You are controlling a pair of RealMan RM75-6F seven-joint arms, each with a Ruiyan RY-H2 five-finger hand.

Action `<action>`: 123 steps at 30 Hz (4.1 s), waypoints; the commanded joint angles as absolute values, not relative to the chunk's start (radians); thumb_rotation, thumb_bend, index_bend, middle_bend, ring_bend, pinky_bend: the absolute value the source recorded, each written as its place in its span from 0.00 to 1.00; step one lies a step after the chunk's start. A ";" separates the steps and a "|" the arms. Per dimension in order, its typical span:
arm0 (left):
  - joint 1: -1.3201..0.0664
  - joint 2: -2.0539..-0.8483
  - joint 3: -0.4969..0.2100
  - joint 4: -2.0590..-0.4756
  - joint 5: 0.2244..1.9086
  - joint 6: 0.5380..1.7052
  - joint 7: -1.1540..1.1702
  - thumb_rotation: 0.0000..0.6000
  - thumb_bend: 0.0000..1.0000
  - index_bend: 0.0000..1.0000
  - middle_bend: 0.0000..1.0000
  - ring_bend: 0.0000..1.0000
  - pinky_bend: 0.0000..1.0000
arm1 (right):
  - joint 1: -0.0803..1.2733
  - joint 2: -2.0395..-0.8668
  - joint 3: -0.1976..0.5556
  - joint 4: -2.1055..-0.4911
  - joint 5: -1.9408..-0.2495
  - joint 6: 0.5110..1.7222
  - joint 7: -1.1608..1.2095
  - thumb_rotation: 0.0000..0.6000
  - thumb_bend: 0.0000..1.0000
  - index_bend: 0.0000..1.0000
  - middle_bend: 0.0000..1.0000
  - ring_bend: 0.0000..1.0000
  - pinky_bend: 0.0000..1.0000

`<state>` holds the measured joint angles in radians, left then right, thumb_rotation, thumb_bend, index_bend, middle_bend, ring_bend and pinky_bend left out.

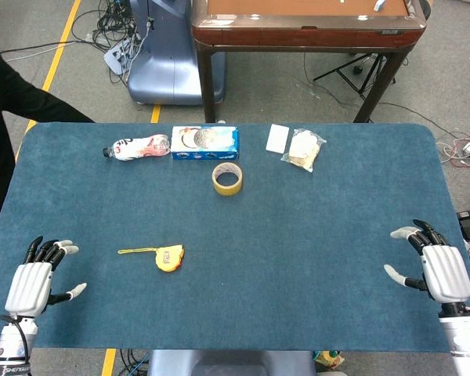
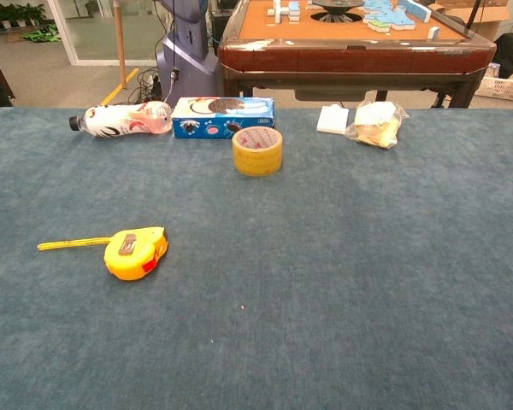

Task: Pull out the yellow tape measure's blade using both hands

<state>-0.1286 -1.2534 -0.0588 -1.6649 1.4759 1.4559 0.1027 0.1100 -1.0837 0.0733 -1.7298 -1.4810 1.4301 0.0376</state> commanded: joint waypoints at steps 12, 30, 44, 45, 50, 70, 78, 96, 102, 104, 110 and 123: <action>-0.232 -1.243 -0.071 -1.650 1.519 1.333 0.040 1.00 0.12 0.30 0.24 0.15 0.02 | 0.118 -1.048 0.113 -1.776 -1.495 1.482 -0.026 1.00 0.26 0.35 0.33 0.15 0.24; -0.438 -1.382 -0.076 -1.579 1.498 1.057 0.006 1.00 0.12 0.12 0.17 0.13 0.02 | 0.102 -0.998 0.131 -1.847 -1.472 1.515 -0.054 1.00 0.26 0.35 0.33 0.15 0.24; -0.528 -1.556 -0.101 -1.436 1.440 0.994 0.062 1.00 0.12 0.12 0.17 0.13 0.02 | 0.104 -0.998 0.130 -1.832 -1.451 1.496 -0.040 1.00 0.26 0.35 0.33 0.15 0.24; -0.533 -1.566 -0.102 -1.425 1.434 0.988 0.064 1.00 0.12 0.12 0.17 0.13 0.02 | 0.103 -0.998 0.130 -1.831 -1.450 1.497 -0.040 1.00 0.26 0.35 0.33 0.15 0.24; -0.554 -1.612 -0.107 -1.364 1.403 0.967 0.075 1.00 0.12 0.12 0.17 0.13 0.02 | 0.101 -0.998 0.130 -1.830 -1.444 1.497 -0.036 1.00 0.26 0.35 0.33 0.15 0.24; -0.578 -1.613 -0.143 -1.265 1.301 0.962 0.115 1.00 0.12 0.20 0.17 0.14 0.02 | 0.099 -1.008 0.125 -1.804 -1.443 1.489 -0.002 1.00 0.26 0.35 0.33 0.15 0.24; -0.603 -1.588 -0.127 -1.283 1.318 0.935 0.120 1.00 0.12 0.26 0.17 0.14 0.02 | 0.093 -1.009 0.123 -1.797 -1.440 1.492 0.007 1.00 0.26 0.35 0.33 0.15 0.24; -0.717 -1.516 -0.113 -1.345 1.273 0.771 0.228 1.00 0.12 0.18 0.12 0.03 0.00 | 0.067 -1.009 0.119 -1.789 -1.441 1.526 0.020 1.00 0.26 0.35 0.33 0.15 0.24; -0.725 -1.485 -0.103 -1.394 1.220 0.752 0.273 1.00 0.12 0.19 0.12 0.03 0.00 | 0.061 -1.005 0.117 -1.790 -1.446 1.532 0.025 1.00 0.26 0.35 0.33 0.15 0.24; -0.727 -1.479 -0.099 -1.404 1.208 0.752 0.281 1.00 0.12 0.20 0.12 0.03 0.00 | 0.060 -1.005 0.117 -1.790 -1.447 1.532 0.026 1.00 0.26 0.35 0.33 0.15 0.24; -0.725 -1.460 -0.091 -1.432 1.195 0.764 0.276 1.00 0.12 0.25 0.12 0.03 0.00 | 0.060 -1.006 0.117 -1.792 -1.448 1.529 0.025 1.00 0.26 0.35 0.33 0.15 0.24; -0.719 -1.471 -0.076 -1.423 1.193 0.786 0.244 1.00 0.12 0.30 0.13 0.04 0.00 | 0.061 -1.009 0.117 -1.793 -1.450 1.526 0.023 1.00 0.26 0.35 0.33 0.15 0.24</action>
